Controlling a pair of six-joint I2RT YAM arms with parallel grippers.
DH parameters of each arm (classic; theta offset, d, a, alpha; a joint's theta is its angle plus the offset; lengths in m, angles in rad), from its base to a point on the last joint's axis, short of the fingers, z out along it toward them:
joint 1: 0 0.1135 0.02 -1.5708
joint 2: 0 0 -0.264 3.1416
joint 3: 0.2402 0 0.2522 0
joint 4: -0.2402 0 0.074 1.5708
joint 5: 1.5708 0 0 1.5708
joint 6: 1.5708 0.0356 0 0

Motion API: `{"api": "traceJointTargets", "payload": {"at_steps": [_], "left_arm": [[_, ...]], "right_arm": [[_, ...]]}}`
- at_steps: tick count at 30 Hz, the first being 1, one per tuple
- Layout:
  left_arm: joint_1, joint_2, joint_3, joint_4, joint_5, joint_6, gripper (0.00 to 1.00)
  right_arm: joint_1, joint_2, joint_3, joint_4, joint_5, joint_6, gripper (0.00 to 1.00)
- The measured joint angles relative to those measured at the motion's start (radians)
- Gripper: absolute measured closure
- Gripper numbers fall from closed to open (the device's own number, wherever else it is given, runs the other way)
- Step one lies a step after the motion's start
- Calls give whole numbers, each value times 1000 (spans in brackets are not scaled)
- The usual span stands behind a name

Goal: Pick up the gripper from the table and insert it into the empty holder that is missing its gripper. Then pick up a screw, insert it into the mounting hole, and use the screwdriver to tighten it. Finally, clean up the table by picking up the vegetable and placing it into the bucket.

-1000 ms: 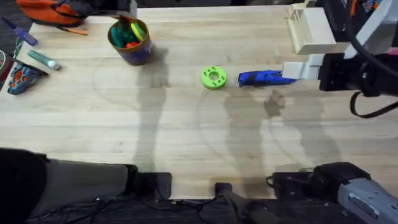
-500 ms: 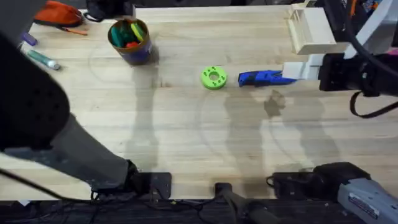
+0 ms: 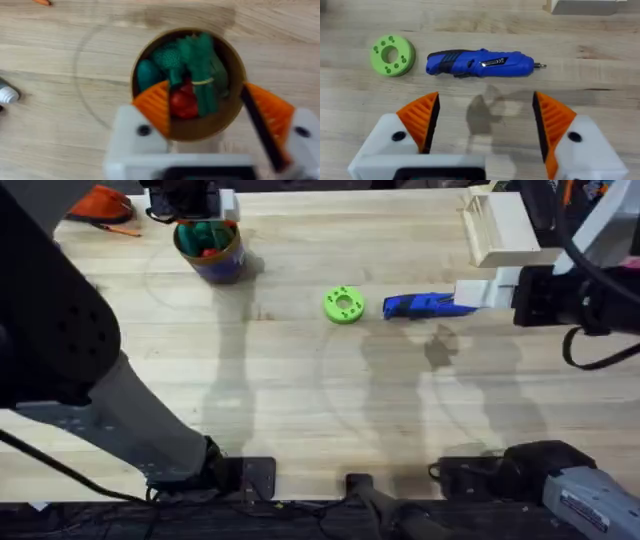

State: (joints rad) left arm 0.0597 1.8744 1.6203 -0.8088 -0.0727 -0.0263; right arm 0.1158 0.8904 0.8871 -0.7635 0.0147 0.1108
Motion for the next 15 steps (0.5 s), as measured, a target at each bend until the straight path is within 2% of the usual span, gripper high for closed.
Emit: {"api": "traceJointTargets", "payload": {"at_steps": [1, 8, 12, 15], "left_arm": [[0, 0, 0, -17, 0, -1, 22], [0, -62, 0, -73, 0, -9, 15], [-8, -203, 0, -120, 0, -13, 15], [-35, -323, 0, -188, -3, -28, 14]], "right_arm": [[0, 0, 0, 0, 0, 0, 8], [0, 0, 0, 0, 0, 0, 8], [0, 0, 0, -1, 0, 0, 8], [0, 0, 0, -3, 0, 0, 9]]}}
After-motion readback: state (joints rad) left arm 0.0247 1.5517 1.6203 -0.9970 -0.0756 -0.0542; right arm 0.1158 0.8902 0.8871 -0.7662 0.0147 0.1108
